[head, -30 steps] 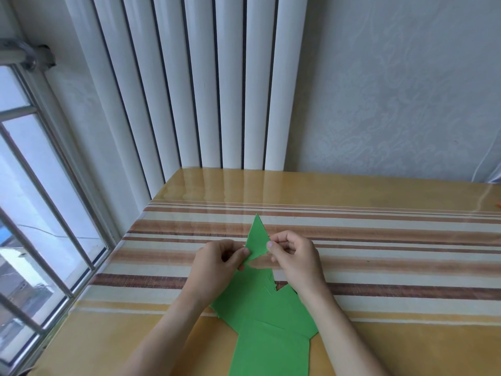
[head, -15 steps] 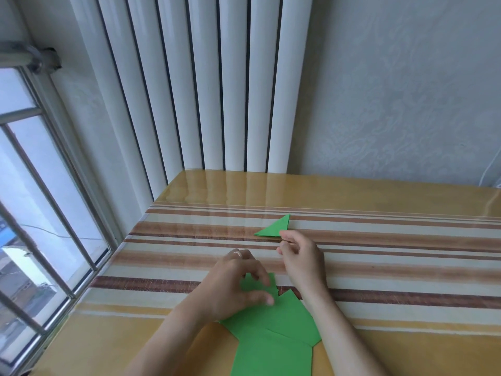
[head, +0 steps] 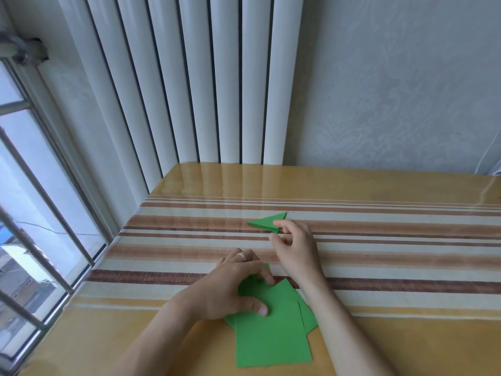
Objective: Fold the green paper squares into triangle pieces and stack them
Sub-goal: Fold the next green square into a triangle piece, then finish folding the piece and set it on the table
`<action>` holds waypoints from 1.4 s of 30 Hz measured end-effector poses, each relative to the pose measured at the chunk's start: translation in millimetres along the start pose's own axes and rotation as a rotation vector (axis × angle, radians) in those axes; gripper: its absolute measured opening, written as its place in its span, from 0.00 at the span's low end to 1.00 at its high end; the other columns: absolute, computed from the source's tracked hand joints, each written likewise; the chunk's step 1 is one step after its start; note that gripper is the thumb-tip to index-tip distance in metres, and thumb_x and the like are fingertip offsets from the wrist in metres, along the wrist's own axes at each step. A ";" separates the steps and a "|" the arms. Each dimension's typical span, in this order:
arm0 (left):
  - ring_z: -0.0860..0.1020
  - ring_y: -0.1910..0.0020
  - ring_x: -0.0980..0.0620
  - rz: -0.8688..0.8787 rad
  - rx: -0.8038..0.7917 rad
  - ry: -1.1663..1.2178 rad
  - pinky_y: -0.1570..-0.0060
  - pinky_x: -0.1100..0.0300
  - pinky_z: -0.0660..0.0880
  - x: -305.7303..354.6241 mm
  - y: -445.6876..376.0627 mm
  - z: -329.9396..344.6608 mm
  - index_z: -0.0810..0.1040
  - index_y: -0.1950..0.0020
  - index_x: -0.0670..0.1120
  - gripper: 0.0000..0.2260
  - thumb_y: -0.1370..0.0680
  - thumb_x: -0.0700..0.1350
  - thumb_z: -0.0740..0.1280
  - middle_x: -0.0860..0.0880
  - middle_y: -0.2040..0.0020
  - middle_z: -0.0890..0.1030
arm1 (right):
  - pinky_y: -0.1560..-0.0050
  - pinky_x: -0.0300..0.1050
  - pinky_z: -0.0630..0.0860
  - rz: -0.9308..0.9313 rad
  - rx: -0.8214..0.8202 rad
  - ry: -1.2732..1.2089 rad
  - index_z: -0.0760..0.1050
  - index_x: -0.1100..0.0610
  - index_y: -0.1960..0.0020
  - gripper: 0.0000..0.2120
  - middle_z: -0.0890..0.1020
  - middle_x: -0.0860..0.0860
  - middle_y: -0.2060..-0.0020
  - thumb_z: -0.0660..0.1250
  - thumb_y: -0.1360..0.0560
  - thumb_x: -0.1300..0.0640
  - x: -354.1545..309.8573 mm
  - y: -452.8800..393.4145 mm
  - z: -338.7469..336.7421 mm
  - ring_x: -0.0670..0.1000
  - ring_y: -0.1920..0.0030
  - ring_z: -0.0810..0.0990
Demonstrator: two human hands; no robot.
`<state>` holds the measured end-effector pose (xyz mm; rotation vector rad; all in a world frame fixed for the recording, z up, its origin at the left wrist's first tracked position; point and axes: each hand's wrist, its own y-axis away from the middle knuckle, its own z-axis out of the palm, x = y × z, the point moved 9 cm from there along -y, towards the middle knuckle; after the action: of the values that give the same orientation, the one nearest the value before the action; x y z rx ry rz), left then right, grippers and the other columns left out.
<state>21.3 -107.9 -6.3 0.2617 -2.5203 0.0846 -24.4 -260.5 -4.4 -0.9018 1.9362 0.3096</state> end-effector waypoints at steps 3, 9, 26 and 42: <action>0.65 0.42 0.65 0.012 0.038 0.002 0.38 0.58 0.66 -1.9 -1.6 -4.0 0.80 0.36 0.59 0.19 0.25 0.62 0.73 0.64 0.45 0.70 | 0.56 0.25 0.71 -0.018 -0.001 -0.003 0.81 0.48 0.43 0.06 0.77 0.46 0.44 0.69 0.19 0.53 -1.8 3.4 -1.3 0.37 0.51 0.77; 0.69 0.47 0.64 -0.025 0.151 -0.036 0.45 0.62 0.67 -13.2 -3.2 -11.5 0.80 0.41 0.56 0.09 0.21 0.51 0.73 0.64 0.49 0.72 | 0.47 0.39 0.78 -0.129 -0.115 0.040 0.84 0.48 0.47 0.06 0.83 0.42 0.49 0.69 0.19 0.51 -14.7 15.6 8.7 0.41 0.49 0.80; 0.68 0.40 0.55 -0.253 0.425 -0.157 0.38 0.55 0.64 -37.8 7.6 -40.7 0.78 0.35 0.55 0.11 0.17 0.50 0.67 0.58 0.45 0.72 | 0.44 0.38 0.71 -0.219 -0.316 0.195 0.76 0.47 0.57 0.08 0.75 0.39 0.49 0.74 0.22 0.53 -26.4 28.8 27.9 0.38 0.47 0.73; 0.83 0.58 0.49 -0.431 0.713 0.732 0.60 0.58 0.80 -65.3 29.6 -53.5 0.81 0.52 0.44 0.04 0.18 0.42 0.69 0.47 0.61 0.85 | 0.53 0.49 0.81 0.010 -0.109 -0.319 0.78 0.50 0.49 0.06 0.85 0.51 0.56 0.75 0.22 0.55 -10.9 14.3 7.1 0.55 0.52 0.84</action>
<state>97.7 -61.6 0.2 0.8680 -1.5859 0.7589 -26.6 -241.7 -1.1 -0.8555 1.6418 0.5365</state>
